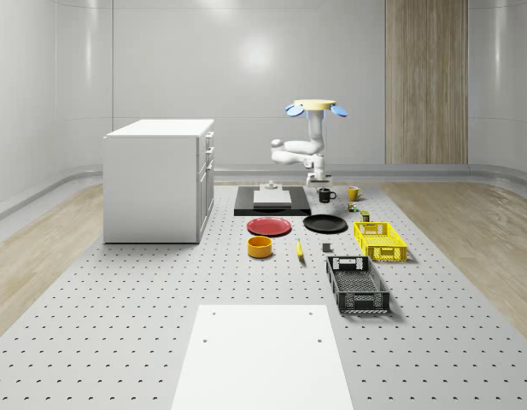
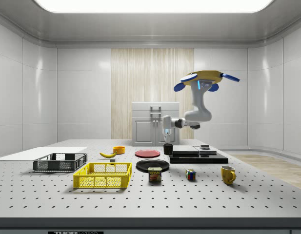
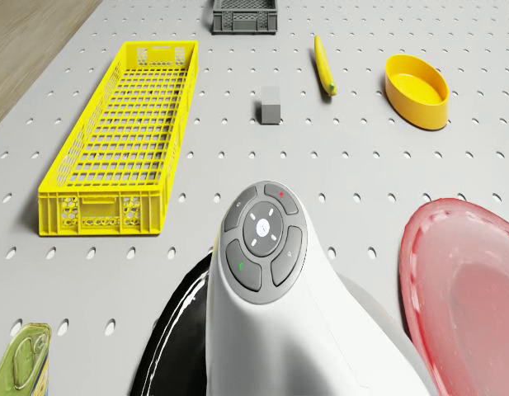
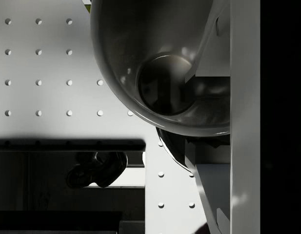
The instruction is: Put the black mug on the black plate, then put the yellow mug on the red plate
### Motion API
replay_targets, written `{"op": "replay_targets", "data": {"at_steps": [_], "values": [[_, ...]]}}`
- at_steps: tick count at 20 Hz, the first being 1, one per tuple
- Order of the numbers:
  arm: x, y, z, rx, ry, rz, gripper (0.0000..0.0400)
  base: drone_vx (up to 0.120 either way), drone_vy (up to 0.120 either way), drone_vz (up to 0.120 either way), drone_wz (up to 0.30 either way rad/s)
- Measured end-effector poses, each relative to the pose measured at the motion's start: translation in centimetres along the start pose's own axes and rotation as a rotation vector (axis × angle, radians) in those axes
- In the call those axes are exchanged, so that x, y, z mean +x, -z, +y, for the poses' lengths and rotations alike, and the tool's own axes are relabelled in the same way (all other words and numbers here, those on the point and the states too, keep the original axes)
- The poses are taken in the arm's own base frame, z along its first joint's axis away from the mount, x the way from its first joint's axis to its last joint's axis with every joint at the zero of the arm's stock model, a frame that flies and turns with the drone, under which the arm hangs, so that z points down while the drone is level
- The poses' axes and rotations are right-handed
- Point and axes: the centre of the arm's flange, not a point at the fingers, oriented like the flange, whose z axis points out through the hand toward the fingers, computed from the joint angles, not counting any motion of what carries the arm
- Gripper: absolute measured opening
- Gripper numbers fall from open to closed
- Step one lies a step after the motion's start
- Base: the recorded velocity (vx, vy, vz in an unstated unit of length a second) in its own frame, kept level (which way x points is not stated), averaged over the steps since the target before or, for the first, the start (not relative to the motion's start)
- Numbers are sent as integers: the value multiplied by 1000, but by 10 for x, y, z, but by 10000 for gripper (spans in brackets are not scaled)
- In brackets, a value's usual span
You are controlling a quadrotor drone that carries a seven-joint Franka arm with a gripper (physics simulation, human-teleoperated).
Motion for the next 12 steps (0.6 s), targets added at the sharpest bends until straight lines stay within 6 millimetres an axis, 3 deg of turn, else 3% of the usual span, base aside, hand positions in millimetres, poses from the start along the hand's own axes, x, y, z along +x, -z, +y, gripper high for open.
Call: {"op": "replay_targets", "data": {"at_steps": [5,12], "values": [[0,0,0,0,0,0,110,120,-56,0,0],[0,0,0,0,0,0,110,120,0,0,0]]}}
